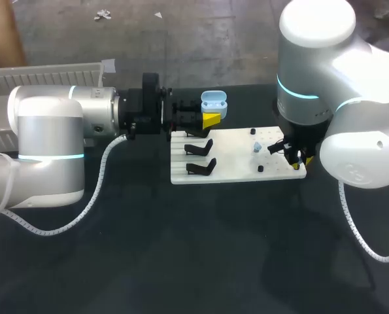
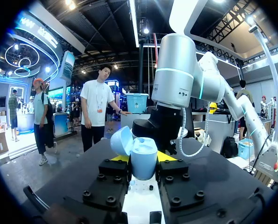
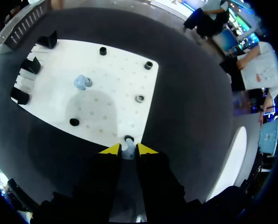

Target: Pick up each earbud case from the left stands, insert the matching earbuds, close the lid, and place the case in the box.

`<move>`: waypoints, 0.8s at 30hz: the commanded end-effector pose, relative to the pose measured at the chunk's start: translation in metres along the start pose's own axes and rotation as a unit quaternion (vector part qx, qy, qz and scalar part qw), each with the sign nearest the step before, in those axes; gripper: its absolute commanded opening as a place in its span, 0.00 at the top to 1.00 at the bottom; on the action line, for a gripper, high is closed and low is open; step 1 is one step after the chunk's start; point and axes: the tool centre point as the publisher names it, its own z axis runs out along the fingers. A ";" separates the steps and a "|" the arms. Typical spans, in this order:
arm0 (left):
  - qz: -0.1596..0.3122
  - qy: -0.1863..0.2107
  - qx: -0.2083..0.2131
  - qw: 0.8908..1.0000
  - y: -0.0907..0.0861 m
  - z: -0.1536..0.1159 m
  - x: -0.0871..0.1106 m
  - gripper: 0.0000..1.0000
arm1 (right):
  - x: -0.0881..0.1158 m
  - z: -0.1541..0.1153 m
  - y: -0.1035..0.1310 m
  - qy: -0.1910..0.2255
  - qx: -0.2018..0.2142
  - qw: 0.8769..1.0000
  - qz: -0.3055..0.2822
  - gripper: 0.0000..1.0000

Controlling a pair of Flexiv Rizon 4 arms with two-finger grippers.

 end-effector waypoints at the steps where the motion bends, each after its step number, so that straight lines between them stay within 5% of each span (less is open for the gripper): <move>1: 0.001 -0.002 -0.001 1.000 0.000 0.000 0.001 1.00 | 0.003 -0.028 0.002 0.004 0.001 1.000 -0.001 1.00; 15: 0.001 -0.002 -0.001 1.000 0.000 0.000 0.001 1.00 | 0.012 -0.102 0.017 0.008 -0.003 1.000 -0.016 1.00; 24: 0.001 -0.002 -0.001 1.000 0.000 0.000 0.001 1.00 | 0.017 -0.120 0.021 -0.005 0.006 1.000 -0.003 1.00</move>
